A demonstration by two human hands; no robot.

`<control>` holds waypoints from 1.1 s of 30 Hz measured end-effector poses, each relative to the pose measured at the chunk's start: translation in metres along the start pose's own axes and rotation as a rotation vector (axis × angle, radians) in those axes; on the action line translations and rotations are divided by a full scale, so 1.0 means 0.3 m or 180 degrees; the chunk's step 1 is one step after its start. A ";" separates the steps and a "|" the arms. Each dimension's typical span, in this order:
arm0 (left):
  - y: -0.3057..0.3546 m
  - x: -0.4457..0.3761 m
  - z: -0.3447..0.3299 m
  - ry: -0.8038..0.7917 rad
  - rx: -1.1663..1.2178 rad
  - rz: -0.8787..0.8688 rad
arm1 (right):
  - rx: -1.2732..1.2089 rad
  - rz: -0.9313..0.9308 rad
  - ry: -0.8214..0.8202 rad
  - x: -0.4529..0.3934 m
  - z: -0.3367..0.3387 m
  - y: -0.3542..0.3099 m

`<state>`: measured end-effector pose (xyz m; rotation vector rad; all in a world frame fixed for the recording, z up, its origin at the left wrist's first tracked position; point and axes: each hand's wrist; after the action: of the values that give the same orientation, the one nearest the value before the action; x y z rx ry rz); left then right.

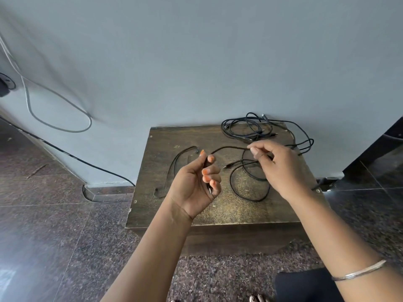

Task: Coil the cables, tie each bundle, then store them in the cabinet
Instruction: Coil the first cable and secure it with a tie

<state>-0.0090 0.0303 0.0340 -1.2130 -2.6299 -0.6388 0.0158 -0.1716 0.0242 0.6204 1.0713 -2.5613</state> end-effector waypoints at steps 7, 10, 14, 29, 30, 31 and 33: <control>0.007 -0.009 0.005 -0.0216 0.0365 -0.0816 | 0.0409 0.0533 -0.1614 0.031 -0.036 -0.077; -0.007 -0.036 0.016 0.0136 -0.0011 -0.1315 | 0.0271 0.0774 -0.1987 0.052 -0.056 -0.119; -0.020 -0.051 0.028 0.0717 -0.1488 -0.1991 | -0.0010 0.0888 -0.1850 0.047 -0.037 -0.148; -0.048 -0.029 -0.008 0.0081 -0.1717 0.0022 | -0.1929 0.0241 -0.0285 0.009 -0.029 -0.070; -0.048 -0.028 -0.009 0.0000 -0.1472 0.0000 | -0.1844 0.0249 -0.0279 0.008 -0.037 -0.062; -0.047 -0.028 -0.009 -0.0061 -0.1232 -0.0051 | -0.1766 0.0235 -0.0310 0.010 -0.045 -0.058; -0.045 -0.027 -0.008 -0.0141 -0.0776 -0.0235 | -0.1500 0.0195 -0.0521 0.020 -0.057 -0.052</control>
<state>-0.0140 0.0158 0.0294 -1.2077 -2.7059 -0.9814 0.0086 -0.1492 0.0197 0.3094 1.4966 -2.1463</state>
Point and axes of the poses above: each hand's wrist, its own x-axis away from the middle knuckle, its own z-axis out of the back of the hand, y = z × x, and after that the axes turned 12 degrees about z, right-handed
